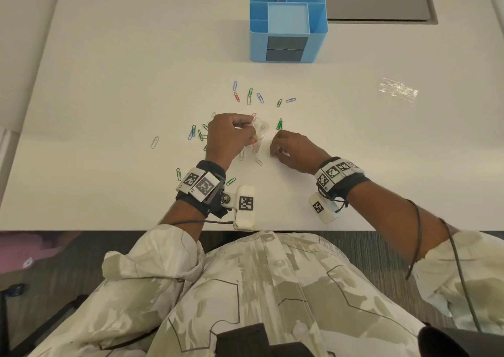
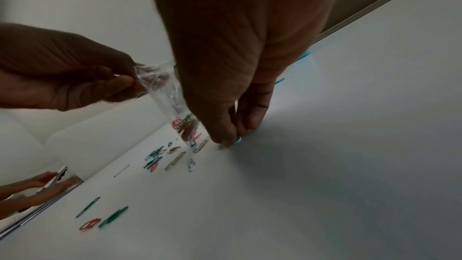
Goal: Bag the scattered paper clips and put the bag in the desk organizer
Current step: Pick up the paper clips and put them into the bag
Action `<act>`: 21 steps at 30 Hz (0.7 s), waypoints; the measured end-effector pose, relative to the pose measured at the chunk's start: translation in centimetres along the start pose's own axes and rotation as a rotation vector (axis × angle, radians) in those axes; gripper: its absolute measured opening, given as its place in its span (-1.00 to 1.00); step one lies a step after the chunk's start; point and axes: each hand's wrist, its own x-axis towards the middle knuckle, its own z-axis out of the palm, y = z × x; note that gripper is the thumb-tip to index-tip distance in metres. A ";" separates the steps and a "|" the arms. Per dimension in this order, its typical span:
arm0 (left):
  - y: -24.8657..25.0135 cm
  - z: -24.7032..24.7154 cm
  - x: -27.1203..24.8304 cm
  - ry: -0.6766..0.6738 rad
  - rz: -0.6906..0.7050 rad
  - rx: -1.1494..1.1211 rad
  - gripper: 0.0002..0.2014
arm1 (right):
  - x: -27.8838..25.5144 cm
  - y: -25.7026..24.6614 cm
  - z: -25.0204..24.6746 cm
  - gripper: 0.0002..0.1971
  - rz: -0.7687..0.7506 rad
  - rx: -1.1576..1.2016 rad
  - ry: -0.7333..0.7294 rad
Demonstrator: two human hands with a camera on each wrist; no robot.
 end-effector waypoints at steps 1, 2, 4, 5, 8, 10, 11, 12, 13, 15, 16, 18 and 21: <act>-0.1 -0.1 0.0 0.003 -0.001 0.000 -0.73 | 0.2 0.0 0.0 -0.87 -0.001 -0.010 -0.007; -0.1 -0.2 0.1 0.006 -0.001 0.002 -0.73 | 0.4 -0.1 0.0 -0.87 0.003 -0.015 -0.008; -0.2 -0.5 0.1 0.013 -0.006 0.001 -0.73 | 0.5 -0.1 0.0 -0.86 0.017 -0.010 0.000; -0.3 -0.6 0.1 0.014 -0.009 -0.003 -0.73 | 0.5 -0.2 0.1 -0.85 0.033 0.009 0.004; -0.3 -0.9 0.1 0.023 -0.009 0.005 -0.73 | 0.4 -0.2 0.0 -0.77 0.107 0.062 -0.007; -0.3 -1.0 0.1 0.028 -0.009 0.005 -0.73 | 0.3 -0.2 0.0 -0.72 0.145 0.083 -0.022; -0.3 -1.1 0.1 0.027 -0.009 0.004 -0.73 | 0.4 -0.3 0.1 -0.70 0.158 0.089 -0.024; -0.2 -1.2 0.1 0.026 -0.007 0.006 -0.73 | 0.4 -0.3 0.1 -0.68 0.172 0.091 -0.027; -0.2 -1.2 0.1 0.028 -0.004 0.009 -0.72 | 0.5 -0.5 0.2 -0.67 0.191 0.092 -0.029; -0.2 -1.2 0.1 0.029 0.002 0.018 -0.72 | 0.6 -0.5 0.5 -0.62 0.223 0.102 -0.025; -0.1 -1.2 0.2 0.029 0.003 0.030 -0.72 | 0.6 -0.6 0.6 -0.58 0.227 0.115 -0.020; 0.0 -1.1 0.2 0.023 0.006 0.045 -0.72 | 0.5 -0.6 0.5 -0.51 0.226 0.171 -0.004; 0.2 -0.8 0.2 0.007 0.009 0.032 -0.73 | 0.1 -1.1 -0.4 -0.53 0.238 0.288 0.148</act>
